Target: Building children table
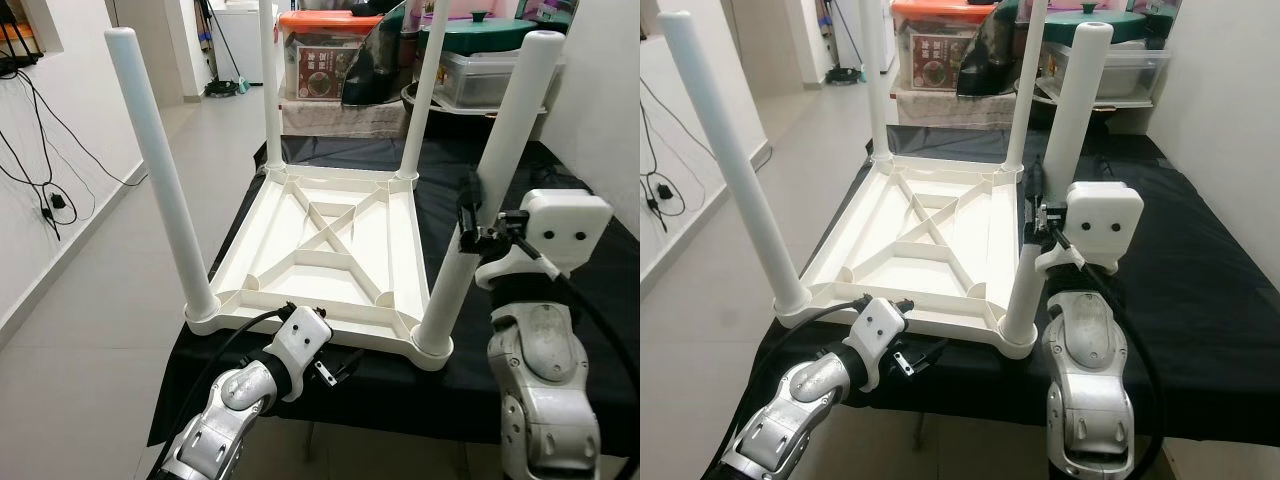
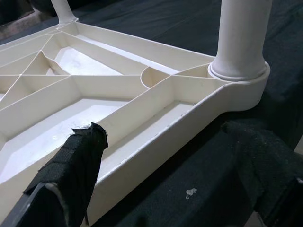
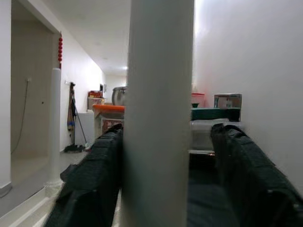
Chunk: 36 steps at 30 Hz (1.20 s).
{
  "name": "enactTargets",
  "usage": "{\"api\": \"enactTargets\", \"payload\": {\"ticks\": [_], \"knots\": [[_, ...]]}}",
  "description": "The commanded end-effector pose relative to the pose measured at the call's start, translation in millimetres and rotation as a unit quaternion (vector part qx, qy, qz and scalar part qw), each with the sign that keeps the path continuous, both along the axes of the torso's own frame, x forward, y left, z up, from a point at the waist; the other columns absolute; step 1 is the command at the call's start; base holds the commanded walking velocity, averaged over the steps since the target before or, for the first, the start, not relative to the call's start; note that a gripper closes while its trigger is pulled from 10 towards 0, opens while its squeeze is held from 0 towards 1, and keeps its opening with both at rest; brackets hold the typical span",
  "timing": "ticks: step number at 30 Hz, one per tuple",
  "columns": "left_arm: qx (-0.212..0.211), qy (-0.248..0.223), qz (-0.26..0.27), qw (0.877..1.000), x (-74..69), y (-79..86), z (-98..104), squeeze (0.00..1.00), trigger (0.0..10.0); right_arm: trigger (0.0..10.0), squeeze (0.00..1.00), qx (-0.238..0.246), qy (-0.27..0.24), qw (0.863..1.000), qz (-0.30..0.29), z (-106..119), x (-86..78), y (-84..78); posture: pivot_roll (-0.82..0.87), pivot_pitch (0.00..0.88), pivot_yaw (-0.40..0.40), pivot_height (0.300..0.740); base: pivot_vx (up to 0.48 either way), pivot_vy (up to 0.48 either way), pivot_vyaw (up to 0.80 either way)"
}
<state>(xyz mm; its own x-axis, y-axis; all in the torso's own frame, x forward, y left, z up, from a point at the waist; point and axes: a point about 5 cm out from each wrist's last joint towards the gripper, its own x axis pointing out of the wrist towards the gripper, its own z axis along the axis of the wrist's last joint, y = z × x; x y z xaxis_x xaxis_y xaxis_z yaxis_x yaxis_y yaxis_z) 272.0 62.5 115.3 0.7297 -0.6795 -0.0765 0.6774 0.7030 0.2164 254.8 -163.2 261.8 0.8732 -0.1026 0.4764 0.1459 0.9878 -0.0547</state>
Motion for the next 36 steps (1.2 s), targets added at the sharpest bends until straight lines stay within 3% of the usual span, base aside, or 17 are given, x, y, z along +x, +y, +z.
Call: {"api": "enactTargets", "payload": {"ticks": [1, 10, 16, 18, 22, 24, 25, 27, 28, 29, 30, 31, 32, 33, 34, 35, 36], "knots": [[0.003, -0.001, 0.0, 1.0, -2.0, 1.7, -1, 0.0, 10.0, 0.0, 0.0, 0.011, 0.014, 1.0, -0.008, -3, 2.9, -3.0, 0.05, 0.0, -0.036, 0.74, 0.0, 0.0, 0.0], [-0.008, -0.082, -0.053, 0.995, -16.8, -11.4, 21, 0.0, 10.0, 0.0, 0.0, 0.095, 0.045, 0.994, -0.038, -4, 18.7, -21.4, 0.06, 0.0, -0.046, 0.74, 0.0, 0.0, 0.0], [-0.006, -0.087, -0.062, 0.994, -19.9, -13.7, 22, 0.0, 10.0, 0.0, 0.0, 0.15, 0.052, 0.986, -0.041, -2, 30.5, -31.0, 0.06, 0.0, -0.042, 0.74, 0.0, 0.0, 0.0], [-0.005, -0.084, -0.064, 0.994, -21.5, -13.6, 22, 0.0, 10.0, 0.0, 0.0, 0.248, 0.065, 0.966, -0.038, -3, 48.0, -44.4, 0.07, 0.0, -0.041, 0.74, 0.0, 0.0, 0.0], [-0.004, -0.083, -0.065, 0.994, -22.3, -13.5, 22, 0.0, 10.0, 0.0, 0.0, 0.295, 0.069, 0.952, -0.03, -5, 55.8, -49.8, 0.07, 0.0, -0.041, 0.74, 0.0, 0.0, 0.0], [-0.004, -0.083, -0.066, 0.994, -23.4, -12.6, 22, 0.0, 10.0, 0.0, 0.0, 0.342, 0.07, 0.937, -0.02, -6, 64.2, -55.9, 0.09, 0.0, -0.047, 0.74, 0.0, 0.0, 0.0], [-0.002, -0.08, -0.066, 0.995, -25.7, -10.9, 22, 0.0, 10.0, 0.0, 0.0, 0.404, 0.07, 0.912, -0.01, -9, 75.4, -66.6, 0.1, 0.0, -0.044, 0.74, 0.0, 0.0, 0.0], [-0.002, -0.08, -0.066, 0.995, -25.7, -10.9, 22, 0.0, 10.0, 0.0, 0.0, 0.404, 0.07, 0.912, -0.01, -9, 75.4, -66.6, 0.1, 0.0, -0.044, 0.74, 0.0, 0.0, 0.0], [0.0, -0.079, -0.067, 0.995, -28.6, -9.1, 22, 0.0, 10.0, 0.0, 0.0, 0.457, 0.069, 0.887, -0.01, -14, 82.4, -74.9, 0.11, 0.0, -0.044, 0.74, 0.0, 0.0, 0.0], [0.005, -0.074, -0.071, 0.995, -33.6, -6.3, 22, 0.0, 10.0, 0.0, 0.0, 0.543, 0.079, 0.836, -0.016, -32, 92.2, -85.8, 0.12, 0.0, -0.035, 0.74, 0.0, 0.0, 0.0], [0.005, -0.074, -0.071, 0.995, -33.6, -6.3, 22, 0.0, 10.0, 0.0, 0.0, 0.543, 0.079, 0.836, -0.016, -32, 92.2, -85.8, 0.12, 0.0, -0.035, 0.74, 0.0, 0.0, 0.0], [0.007, -0.072, -0.073, 0.995, -35.3, -5.3, 22, 0.0, 10.0, 0.0, 0.0, 0.578, 0.082, 0.812, -0.015, -43, 95.3, -87.7, 0.12, 0.0, -0.035, 0.74, 0.0, 0.0, 0.0], [0.007, -0.072, -0.073, 0.995, -35.3, -5.3, 22, 0.0, 10.0, 0.0, 0.0, 0.578, 0.082, 0.812, -0.015, -43, 95.3, -87.7, 0.12, 0.0, -0.035, 0.74, 0.0, 0.0, 0.0], [0.009, -0.069, -0.076, 0.995, -36.9, -4.0, 22, 0.0, 10.0, 0.0, 0.0, 0.617, 0.091, 0.781, -0.026, -60, 97.7, -88.7, 0.14, 0.0, -0.033, 0.74, 0.0, 0.0, 0.0], [0.009, -0.069, -0.076, 0.995, -36.9, -4.0, 22, 0.0, 10.0, 0.0, 0.0, 0.617, 0.091, 0.781, -0.026, -60, 97.7, -88.7, 0.14, 0.0, -0.033, 0.74, 0.0, 0.0, 0.0], [0.012, -0.067, -0.079, 0.995, -38.5, -2.3, 21, 0.0, 10.0, 0.0, 0.0, 0.652, 0.103, 0.75, -0.038, -78, 99.4, -86.5, 0.14, 0.0, -0.027, 0.74, 0.0, 0.0, 0.0], [0.012, -0.067, -0.079, 0.995, -38.5, -2.3, 21, 0.0, 10.0, 0.0, 0.0, 0.652, 0.103, 0.75, -0.038, -78, 99.4, -86.5, 0.14, 0.0, -0.027, 0.74, 0.0, 0.0, 0.0]]}}
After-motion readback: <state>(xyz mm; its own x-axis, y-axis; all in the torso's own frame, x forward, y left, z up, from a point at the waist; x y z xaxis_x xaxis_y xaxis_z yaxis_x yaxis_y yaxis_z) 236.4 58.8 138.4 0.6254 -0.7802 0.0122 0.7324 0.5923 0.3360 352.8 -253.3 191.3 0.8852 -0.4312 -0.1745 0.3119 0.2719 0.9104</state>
